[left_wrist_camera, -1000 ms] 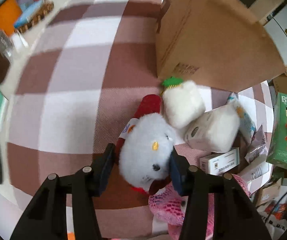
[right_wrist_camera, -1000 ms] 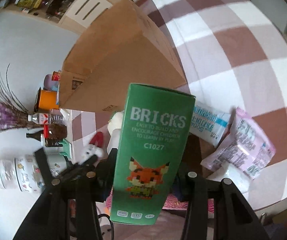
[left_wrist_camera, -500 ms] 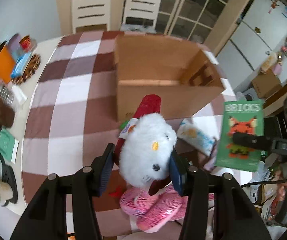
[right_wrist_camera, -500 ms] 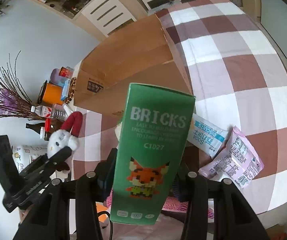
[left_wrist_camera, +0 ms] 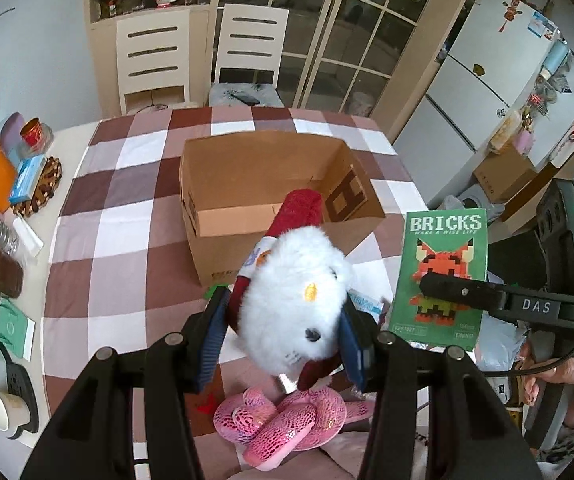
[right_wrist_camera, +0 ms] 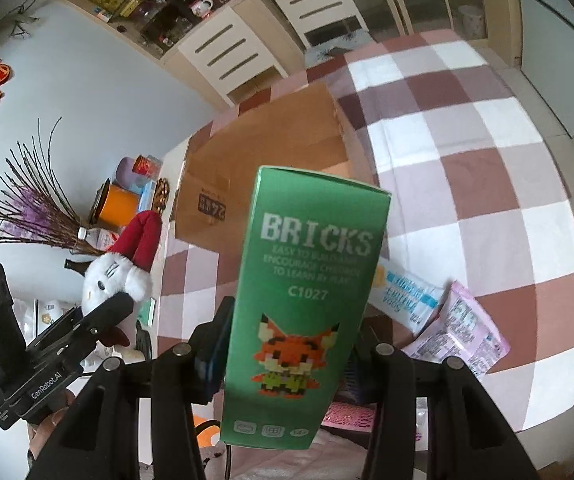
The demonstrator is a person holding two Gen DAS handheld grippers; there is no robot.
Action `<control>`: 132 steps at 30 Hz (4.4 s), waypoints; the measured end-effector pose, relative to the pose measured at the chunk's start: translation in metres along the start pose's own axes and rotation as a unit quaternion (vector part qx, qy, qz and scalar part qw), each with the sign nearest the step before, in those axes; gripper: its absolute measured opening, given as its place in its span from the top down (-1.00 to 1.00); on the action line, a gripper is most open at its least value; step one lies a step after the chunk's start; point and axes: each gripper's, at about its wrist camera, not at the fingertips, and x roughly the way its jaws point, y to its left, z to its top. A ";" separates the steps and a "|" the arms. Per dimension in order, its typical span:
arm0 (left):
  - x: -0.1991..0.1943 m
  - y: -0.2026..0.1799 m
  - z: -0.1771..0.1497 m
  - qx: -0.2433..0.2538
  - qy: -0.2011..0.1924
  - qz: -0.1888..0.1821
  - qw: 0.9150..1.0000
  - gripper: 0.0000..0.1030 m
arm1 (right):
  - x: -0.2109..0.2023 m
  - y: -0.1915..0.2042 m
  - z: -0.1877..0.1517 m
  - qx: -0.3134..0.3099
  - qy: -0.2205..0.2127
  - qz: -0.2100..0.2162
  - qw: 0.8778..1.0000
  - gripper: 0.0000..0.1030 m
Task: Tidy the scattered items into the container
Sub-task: 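Carry the BRICKS box and Hello Kitty plush over the cardboard box, then open both tools to drop the BRICKS box and plush into the box, then grasp the clear plastic container with left tool while right tool grasps the white bag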
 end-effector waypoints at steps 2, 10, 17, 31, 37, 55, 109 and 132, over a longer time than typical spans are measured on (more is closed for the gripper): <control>0.000 0.000 0.005 -0.004 0.000 -0.002 1.000 0.01 | -0.005 0.000 0.004 -0.003 -0.006 -0.007 1.000 0.08; 0.002 0.001 0.030 -0.006 -0.006 -0.012 1.000 0.01 | -0.013 0.006 0.026 -0.025 -0.020 -0.019 0.999 0.08; 0.001 0.002 0.053 -0.001 -0.019 -0.012 1.000 0.01 | -0.012 0.016 0.048 -0.037 -0.026 -0.018 0.999 0.08; 0.023 0.008 0.090 0.002 -0.012 -0.010 1.000 0.01 | 0.011 0.042 0.089 -0.067 -0.016 -0.025 0.997 0.08; 0.040 0.016 0.109 0.002 -0.005 -0.011 1.000 0.00 | 0.027 0.052 0.110 -0.079 -0.009 -0.030 0.996 0.08; 0.112 0.043 0.133 -0.021 0.045 -0.014 0.999 -0.01 | 0.099 0.055 0.153 -0.103 0.054 -0.055 0.992 0.08; 0.160 0.038 0.108 -0.024 0.129 0.019 0.991 -0.49 | 0.153 0.031 0.136 -0.089 0.148 -0.082 0.982 0.07; 0.111 0.022 0.017 0.004 0.137 0.025 0.990 -0.53 | 0.068 0.006 0.070 -0.070 0.105 -0.080 0.989 -0.31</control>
